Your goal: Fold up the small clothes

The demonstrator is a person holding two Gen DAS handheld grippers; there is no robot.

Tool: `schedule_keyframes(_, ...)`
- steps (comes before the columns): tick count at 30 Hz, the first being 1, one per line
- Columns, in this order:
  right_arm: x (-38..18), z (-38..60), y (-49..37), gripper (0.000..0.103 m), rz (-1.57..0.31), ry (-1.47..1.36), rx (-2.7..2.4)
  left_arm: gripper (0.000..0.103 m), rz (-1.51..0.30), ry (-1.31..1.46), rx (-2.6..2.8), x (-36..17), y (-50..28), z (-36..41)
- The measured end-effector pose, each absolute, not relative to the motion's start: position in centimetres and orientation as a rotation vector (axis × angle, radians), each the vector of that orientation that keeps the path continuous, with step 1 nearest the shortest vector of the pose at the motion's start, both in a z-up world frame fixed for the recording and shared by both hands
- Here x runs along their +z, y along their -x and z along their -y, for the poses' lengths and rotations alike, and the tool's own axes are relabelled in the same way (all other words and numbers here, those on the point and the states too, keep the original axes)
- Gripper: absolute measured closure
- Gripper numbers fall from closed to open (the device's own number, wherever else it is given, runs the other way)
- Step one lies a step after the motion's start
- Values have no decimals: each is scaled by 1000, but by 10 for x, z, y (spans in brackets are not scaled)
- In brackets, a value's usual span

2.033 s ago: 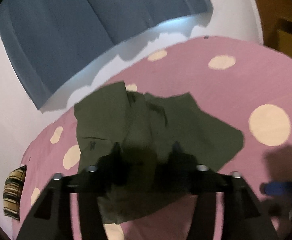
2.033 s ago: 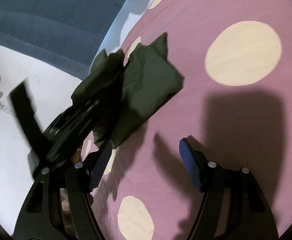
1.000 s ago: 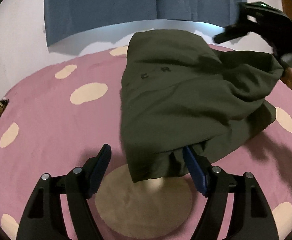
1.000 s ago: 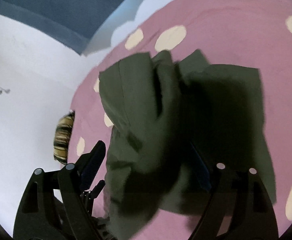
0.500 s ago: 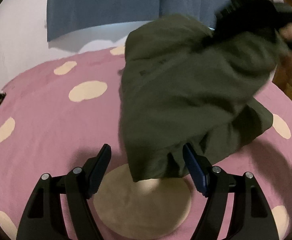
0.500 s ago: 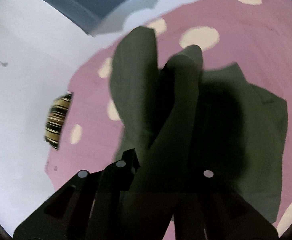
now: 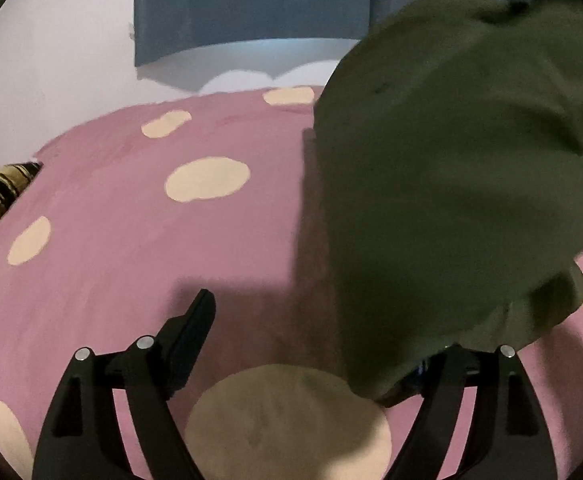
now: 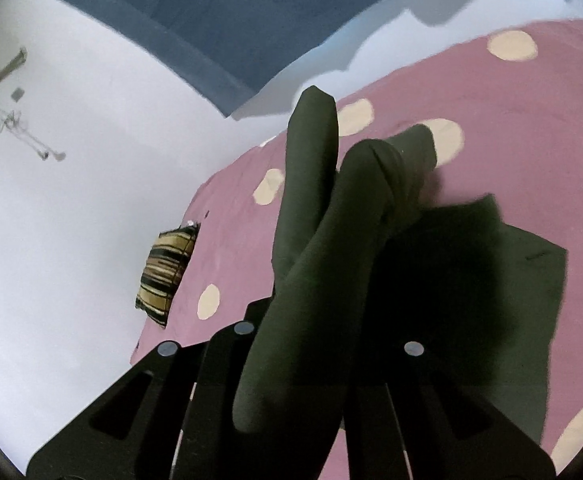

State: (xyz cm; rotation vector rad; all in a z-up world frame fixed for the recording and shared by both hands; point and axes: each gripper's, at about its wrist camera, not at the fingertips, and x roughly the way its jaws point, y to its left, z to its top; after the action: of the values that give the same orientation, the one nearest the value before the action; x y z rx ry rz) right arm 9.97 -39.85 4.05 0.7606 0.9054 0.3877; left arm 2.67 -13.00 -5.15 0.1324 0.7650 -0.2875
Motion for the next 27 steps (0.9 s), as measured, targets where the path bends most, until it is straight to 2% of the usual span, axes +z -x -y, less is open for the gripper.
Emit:
schedule_keyframes(10,-98,482,-65,98,-971,-1052,290,22,-778,-225,-310,-61,-31,143)
schedule_keyframes(14,-116,486,-61,95,-960,-1112,324,22,-777,-249,-300,-63,-33,145)
schedule_keyframes(17,-109,491,-55,82,-960,-1123,330,22,-782,-243,-293,-63,-36,143)
schedule_keyframes(19,-97,495,-44,52,-944,-1119,327,22,-786,-244,-292,-65,-37,144)
schedule_keyframes(21,-84,497,-29,39,-924,-1087,312,22,-786,-245,-292,-65,-38,145)
schedule_keyframes(27,-67,484,0,34,-955,-988,301,22,-790,-241,-293,-65,-38,145)
